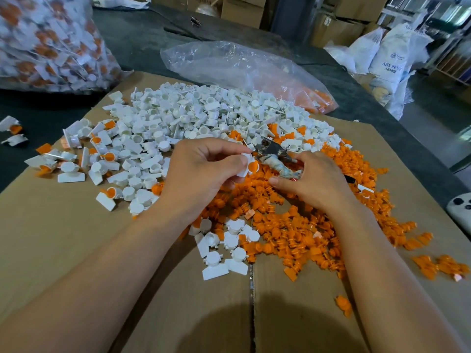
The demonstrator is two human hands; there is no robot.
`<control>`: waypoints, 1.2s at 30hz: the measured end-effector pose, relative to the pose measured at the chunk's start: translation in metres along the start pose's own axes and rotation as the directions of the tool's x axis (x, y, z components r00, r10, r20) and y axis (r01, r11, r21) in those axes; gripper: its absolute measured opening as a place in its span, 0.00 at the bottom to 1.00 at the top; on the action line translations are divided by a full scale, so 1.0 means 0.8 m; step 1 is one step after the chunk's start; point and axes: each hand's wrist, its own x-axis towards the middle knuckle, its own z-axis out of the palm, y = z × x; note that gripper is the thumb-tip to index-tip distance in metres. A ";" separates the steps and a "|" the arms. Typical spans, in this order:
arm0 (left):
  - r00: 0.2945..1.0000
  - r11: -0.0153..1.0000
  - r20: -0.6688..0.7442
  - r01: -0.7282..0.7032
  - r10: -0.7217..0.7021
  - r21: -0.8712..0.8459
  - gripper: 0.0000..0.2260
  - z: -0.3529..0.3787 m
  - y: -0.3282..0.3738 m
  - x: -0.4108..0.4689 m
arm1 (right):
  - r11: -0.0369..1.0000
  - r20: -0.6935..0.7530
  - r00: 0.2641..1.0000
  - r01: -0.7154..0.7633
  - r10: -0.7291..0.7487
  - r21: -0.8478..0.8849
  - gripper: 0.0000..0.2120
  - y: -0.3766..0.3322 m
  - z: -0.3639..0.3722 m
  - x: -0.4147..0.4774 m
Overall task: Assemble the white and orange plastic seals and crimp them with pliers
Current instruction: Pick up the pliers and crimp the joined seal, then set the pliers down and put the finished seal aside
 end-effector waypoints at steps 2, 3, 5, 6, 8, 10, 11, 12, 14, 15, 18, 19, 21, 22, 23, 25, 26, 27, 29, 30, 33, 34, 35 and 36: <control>1.000 1.000 -0.009 0.018 -0.018 -0.005 0.10 0.001 0.001 0.000 | 1.000 0.004 1.000 0.002 -0.002 -0.004 0.42 0.000 0.000 0.000; 0.999 0.999 -0.022 0.041 -0.042 -0.032 0.09 0.001 0.002 0.000 | 1.000 0.003 1.000 0.004 -0.004 -0.006 0.42 0.000 0.000 0.000; 0.987 0.979 -0.087 0.120 -0.136 -0.166 0.08 -0.002 0.003 0.005 | 1.000 -0.001 1.000 0.010 -0.010 -0.005 0.42 0.000 0.000 0.000; 0.972 0.954 -0.131 0.156 -0.194 -0.256 0.07 -0.006 0.003 0.008 | 1.000 -0.002 1.000 0.011 -0.011 -0.005 0.42 0.001 -0.001 -0.001; 0.934 0.888 -0.215 0.172 -0.284 -0.426 0.07 -0.015 0.003 0.016 | 1.000 0.002 1.000 0.012 -0.012 0.000 0.42 0.000 -0.001 -0.001; 0.904 0.822 -0.279 0.122 -0.324 -0.557 0.05 -0.024 0.002 0.022 | 1.000 0.010 1.000 0.009 -0.009 0.005 0.42 0.000 -0.001 -0.001; 0.890 0.789 -0.308 0.088 -0.336 -0.608 0.04 -0.027 0.002 0.025 | 1.000 0.015 1.000 0.008 -0.008 0.002 0.42 0.000 -0.001 -0.001; 0.874 0.754 -0.338 0.049 -0.350 -0.655 0.02 -0.031 0.002 0.027 | 1.000 0.019 1.000 0.007 -0.007 -0.005 0.41 0.000 -0.001 -0.001; 0.833 0.680 -0.394 -0.030 -0.389 -0.733 0.02 -0.038 0.002 0.031 | 1.000 0.026 1.000 0.011 -0.011 -0.017 0.41 0.000 -0.001 -0.001; 0.812 0.649 -0.417 -0.063 -0.408 -0.758 0.03 -0.042 0.003 0.032 | 1.000 0.030 0.999 0.013 -0.012 -0.021 0.41 0.000 -0.002 -0.001; 0.760 0.583 -0.469 -0.148 -0.450 -0.799 0.06 -0.053 0.008 0.033 | 0.999 0.039 0.999 0.015 -0.013 -0.032 0.42 0.000 -0.002 -0.002; 0.743 0.565 -0.488 -0.180 -0.458 -0.805 0.06 -0.055 0.009 0.033 | 0.999 0.041 0.999 0.014 -0.013 -0.035 0.42 0.000 -0.002 -0.002; 0.714 0.538 -0.522 -0.239 -0.467 -0.808 0.08 -0.060 0.010 0.032 | 0.999 0.042 0.999 0.013 -0.012 -0.036 0.42 0.000 -0.002 -0.002; 0.702 0.529 -0.534 -0.260 -0.470 -0.808 0.08 -0.062 0.010 0.032 | 0.999 0.042 0.999 0.014 -0.013 -0.036 0.42 0.000 -0.002 -0.002; 0.695 0.523 -0.542 -0.273 -0.473 -0.807 0.08 -0.064 0.011 0.032 | 0.999 0.041 0.999 0.014 -0.013 -0.034 0.42 0.000 -0.002 -0.002; 0.692 0.527 -0.544 -0.271 -0.475 -0.805 0.06 -0.065 0.011 0.032 | 1.000 0.042 0.999 0.006 -0.005 -0.020 0.43 0.000 -0.002 -0.002; 0.698 0.534 -0.533 -0.251 -0.478 -0.807 0.05 -0.065 0.011 0.031 | 1.000 0.043 0.999 -0.001 0.001 -0.010 0.43 0.000 -0.002 -0.002; 0.710 0.546 -0.513 -0.215 -0.482 -0.810 0.04 -0.064 0.010 0.031 | 1.000 0.043 0.999 -0.006 0.006 -0.002 0.43 0.000 -0.002 -0.002; 0.744 0.613 -0.460 -0.087 -0.485 -0.786 0.04 -0.060 0.008 0.031 | 1.000 0.038 0.999 -0.010 0.010 0.018 0.42 0.000 -0.002 -0.002; 0.765 0.669 -0.433 -0.004 -0.476 -0.744 0.04 -0.057 0.007 0.032 | 0.999 0.034 0.999 -0.012 0.011 0.030 0.42 0.000 -0.002 -0.003; 0.847 0.873 -0.361 0.214 -0.389 -0.439 0.03 -0.047 0.005 0.032 | 0.999 0.034 0.999 -0.014 0.012 0.047 0.40 0.000 -0.002 -0.003; 0.878 0.924 -0.337 0.242 -0.339 -0.296 0.04 -0.044 0.004 0.030 | 0.999 0.036 0.999 -0.013 0.011 0.050 0.40 0.000 -0.002 -0.004; 0.906 0.956 -0.311 0.251 -0.286 -0.149 0.06 -0.040 0.003 0.027 | 0.998 0.039 0.999 -0.012 0.010 0.054 0.40 0.000 -0.002 -0.004; 0.930 0.970 -0.284 0.243 -0.231 0.006 0.08 -0.037 0.002 0.024 | 0.998 0.041 0.999 -0.013 0.011 0.057 0.41 0.000 -0.002 -0.004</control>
